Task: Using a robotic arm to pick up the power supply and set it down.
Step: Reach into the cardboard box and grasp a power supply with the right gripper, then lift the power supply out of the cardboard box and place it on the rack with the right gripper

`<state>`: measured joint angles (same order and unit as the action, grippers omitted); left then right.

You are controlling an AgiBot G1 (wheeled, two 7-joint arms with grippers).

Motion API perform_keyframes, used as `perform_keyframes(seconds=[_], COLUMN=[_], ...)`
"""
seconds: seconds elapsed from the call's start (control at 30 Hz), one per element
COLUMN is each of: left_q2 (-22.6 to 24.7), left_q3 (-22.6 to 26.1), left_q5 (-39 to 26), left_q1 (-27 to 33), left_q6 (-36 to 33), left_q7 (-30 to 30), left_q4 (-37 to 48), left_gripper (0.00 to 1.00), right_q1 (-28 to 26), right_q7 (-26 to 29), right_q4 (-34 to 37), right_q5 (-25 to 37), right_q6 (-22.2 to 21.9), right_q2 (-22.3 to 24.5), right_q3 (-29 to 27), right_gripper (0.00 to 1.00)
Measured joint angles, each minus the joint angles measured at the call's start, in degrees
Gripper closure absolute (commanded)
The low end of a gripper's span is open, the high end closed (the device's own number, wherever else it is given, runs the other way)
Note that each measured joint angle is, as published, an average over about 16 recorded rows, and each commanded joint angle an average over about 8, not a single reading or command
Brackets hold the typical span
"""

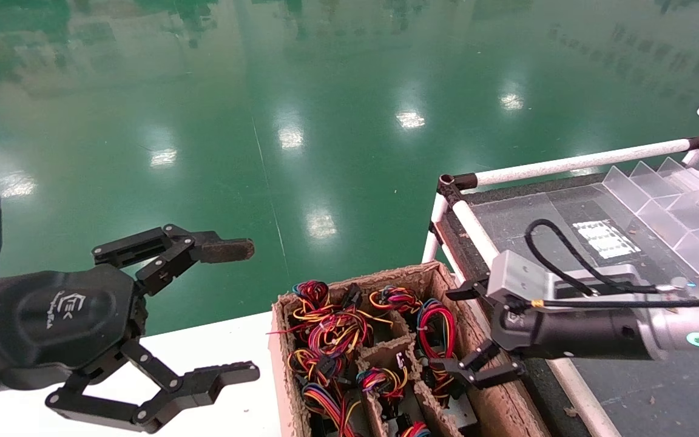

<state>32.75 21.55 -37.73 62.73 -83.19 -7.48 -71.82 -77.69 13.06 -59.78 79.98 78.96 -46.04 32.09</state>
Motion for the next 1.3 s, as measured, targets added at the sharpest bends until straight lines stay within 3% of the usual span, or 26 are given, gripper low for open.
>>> perform_keyframes(seconds=[0.53, 1.03, 1.3], left_q2=[0.0, 0.0, 0.0], left_q3=[0.0, 0.0, 0.0], left_q5=[0.0, 0.0, 0.0], left_q1=[0.0, 0.0, 0.0], left_q6=[0.0, 0.0, 0.0], left_q7=[0.0, 0.0, 0.0], left_q4=[0.0, 0.0, 0.0], left_gripper=[0.0, 0.0, 0.0], right_q1=[-1.6, -0.3, 1.7], right_q7=[-4.0, -5.0, -4.9], right_q4=[5.4, 6.3, 4.1], right_q5=[2.4, 0.5, -3.4], right_q6=[-0.5, -0.1, -1.1], right_q2=[-3.4, -2.1, 0.1], right_q3=[1.4, 0.4, -2.2], right_gripper=[1.0, 1.0, 1.0])
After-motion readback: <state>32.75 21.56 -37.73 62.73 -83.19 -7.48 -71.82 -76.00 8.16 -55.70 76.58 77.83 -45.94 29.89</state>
